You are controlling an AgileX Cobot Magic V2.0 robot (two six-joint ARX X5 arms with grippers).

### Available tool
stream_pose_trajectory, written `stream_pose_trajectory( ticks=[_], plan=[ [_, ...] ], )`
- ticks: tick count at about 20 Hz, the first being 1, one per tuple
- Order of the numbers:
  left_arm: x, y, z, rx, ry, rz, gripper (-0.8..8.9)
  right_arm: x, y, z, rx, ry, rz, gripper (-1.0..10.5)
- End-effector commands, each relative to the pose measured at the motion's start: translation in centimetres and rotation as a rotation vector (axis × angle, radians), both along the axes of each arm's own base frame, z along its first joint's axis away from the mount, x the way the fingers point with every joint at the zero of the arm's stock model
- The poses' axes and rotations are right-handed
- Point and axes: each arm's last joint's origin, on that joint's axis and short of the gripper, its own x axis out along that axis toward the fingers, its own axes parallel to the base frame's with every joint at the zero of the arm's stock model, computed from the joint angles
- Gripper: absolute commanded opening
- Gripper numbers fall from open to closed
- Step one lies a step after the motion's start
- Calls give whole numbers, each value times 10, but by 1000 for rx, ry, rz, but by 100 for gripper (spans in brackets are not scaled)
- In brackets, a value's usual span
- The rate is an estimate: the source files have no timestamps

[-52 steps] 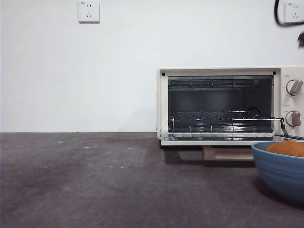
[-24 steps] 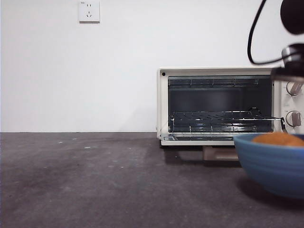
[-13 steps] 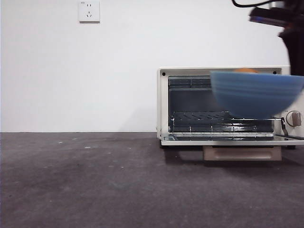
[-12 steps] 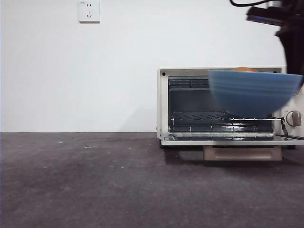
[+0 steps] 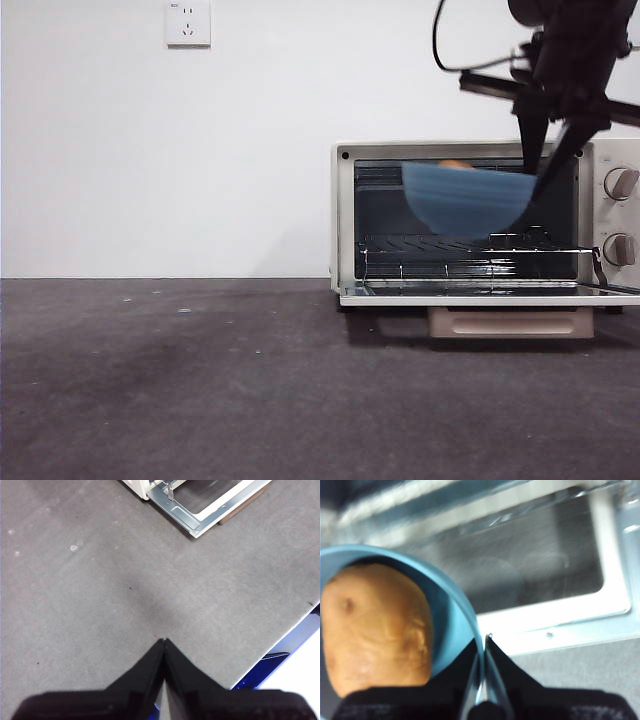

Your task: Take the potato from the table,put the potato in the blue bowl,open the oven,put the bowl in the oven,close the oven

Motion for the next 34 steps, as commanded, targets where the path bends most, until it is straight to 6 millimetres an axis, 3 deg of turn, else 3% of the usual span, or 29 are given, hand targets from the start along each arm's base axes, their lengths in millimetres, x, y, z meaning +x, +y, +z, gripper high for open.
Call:
stream_pose_trajectory(
  ticks=[1, 6, 14, 23, 26, 34],
  plan=[
    [0, 0, -1, 8, -4, -9, -5, 12, 0, -5, 27, 18, -85, -8],
    [0, 1, -1, 22, -17, -1, -5, 32, 5, -9, 143, -17, -260, -8],
    [-2, 3, -4, 55, 3, -2, -5, 39, 0, -12, 188, -11, -500, -9],
    [-2, 3, -4, 61, 0, -7, -5, 48, -1, -24, 184, -6, -516, 10],
    [-2, 3, -4, 62, 0, -7, -5, 51, 0, -23, 197, -31, -509, 207],
    [-2, 4, -4, 64, 2, -7, -5, 54, 2, -16, 244, -67, -484, 221]
  ],
)
